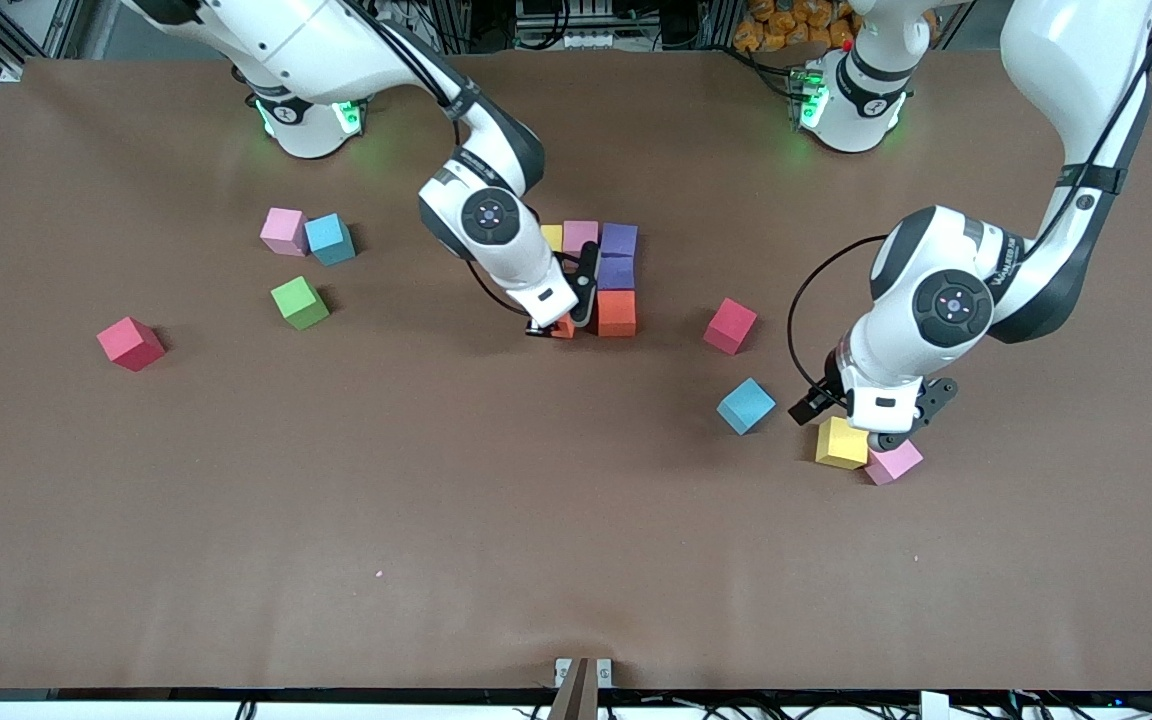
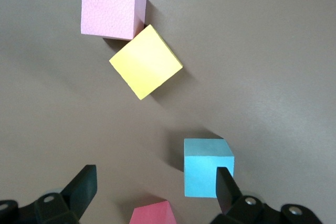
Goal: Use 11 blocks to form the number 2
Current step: 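Grasp the teal cube with the left gripper while the right gripper lowers orange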
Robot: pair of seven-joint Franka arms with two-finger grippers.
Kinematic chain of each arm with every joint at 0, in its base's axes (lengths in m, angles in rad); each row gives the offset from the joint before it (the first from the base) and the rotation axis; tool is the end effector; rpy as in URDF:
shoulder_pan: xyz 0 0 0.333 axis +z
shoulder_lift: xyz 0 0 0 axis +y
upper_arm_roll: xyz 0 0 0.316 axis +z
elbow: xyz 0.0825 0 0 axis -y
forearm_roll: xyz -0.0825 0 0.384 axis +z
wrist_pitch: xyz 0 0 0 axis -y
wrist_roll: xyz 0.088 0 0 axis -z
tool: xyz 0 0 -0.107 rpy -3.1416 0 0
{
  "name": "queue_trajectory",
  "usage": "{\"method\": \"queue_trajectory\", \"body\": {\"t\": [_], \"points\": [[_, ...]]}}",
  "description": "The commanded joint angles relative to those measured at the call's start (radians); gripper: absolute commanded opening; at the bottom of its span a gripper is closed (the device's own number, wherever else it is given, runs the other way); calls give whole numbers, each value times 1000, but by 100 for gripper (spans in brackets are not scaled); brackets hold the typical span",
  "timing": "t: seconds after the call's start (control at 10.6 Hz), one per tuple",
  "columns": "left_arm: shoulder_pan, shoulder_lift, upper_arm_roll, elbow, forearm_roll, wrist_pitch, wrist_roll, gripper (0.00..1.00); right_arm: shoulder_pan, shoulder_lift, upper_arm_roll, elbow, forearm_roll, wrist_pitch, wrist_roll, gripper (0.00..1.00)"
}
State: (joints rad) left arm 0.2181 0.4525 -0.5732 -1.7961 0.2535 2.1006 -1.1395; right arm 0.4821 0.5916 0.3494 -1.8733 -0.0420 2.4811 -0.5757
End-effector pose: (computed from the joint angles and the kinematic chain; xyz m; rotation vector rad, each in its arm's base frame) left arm 0.6103 -0.1830 0.3255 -2.9342 -1.0475 0.1031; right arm 0.4429 0.4665 0.2165 -2.2922 -1.8913 -0.0460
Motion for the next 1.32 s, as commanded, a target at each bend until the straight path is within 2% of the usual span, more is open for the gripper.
{"method": "queue_trajectory", "body": {"t": [0.0,0.38,0.66,1.04,1.22], "points": [[-11,38,-10,14,-16,-8,-32,100,29,36,-26,51,1,-10,22,32],[-69,95,-11,15,-13,73,-51,100,29,37,-26,52,10,-10,23,32],[-71,143,-10,15,4,130,-60,100,30,37,-26,52,11,-10,56,32],[-97,196,-10,18,59,157,-69,100,49,43,-26,54,5,-10,59,32],[-95,213,-8,30,75,161,-69,100,62,57,-27,88,1,-10,59,32]]}}
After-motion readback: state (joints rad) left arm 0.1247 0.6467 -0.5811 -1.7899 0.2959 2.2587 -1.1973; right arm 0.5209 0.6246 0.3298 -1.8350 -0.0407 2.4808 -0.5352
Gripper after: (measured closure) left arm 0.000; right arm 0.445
